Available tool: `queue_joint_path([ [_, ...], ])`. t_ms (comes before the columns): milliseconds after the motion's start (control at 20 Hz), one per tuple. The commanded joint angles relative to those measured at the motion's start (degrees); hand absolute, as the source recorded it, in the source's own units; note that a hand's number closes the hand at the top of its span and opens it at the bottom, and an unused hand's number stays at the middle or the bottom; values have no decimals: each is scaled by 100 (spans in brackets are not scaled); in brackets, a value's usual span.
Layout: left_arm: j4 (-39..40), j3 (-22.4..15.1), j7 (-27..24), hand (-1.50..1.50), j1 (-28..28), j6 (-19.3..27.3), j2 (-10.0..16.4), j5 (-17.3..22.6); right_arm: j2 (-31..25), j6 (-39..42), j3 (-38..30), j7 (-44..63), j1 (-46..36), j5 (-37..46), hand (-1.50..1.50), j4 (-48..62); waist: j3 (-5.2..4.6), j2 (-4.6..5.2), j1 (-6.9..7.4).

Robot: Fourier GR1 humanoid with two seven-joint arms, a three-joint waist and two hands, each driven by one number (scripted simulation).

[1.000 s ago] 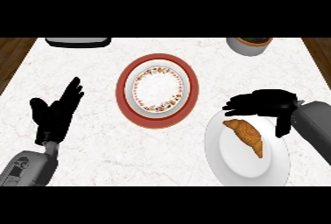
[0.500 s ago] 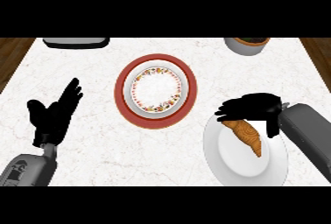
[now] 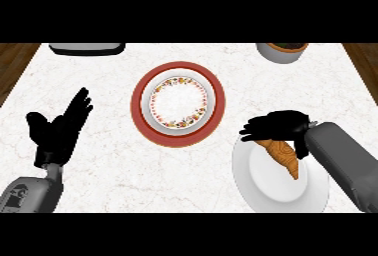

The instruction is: Pick the croissant from the plate and place it in the plate

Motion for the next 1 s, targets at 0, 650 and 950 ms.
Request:
queue_joint_path([
  [0,2,227,37,0,11,-240,23,55,12,-301,-43,-247,88,463,-150,102,-2,-1,-10],
  [650,120,181,-201,0,224,-149,-347,-352,167,55,-177,-676,260,720,150,-319,-3,-5,-21],
  [950,4,176,48,0,119,-112,-287,-367,2141,350,-431,1564,801,230,150,-735,-12,-89,-132],
])
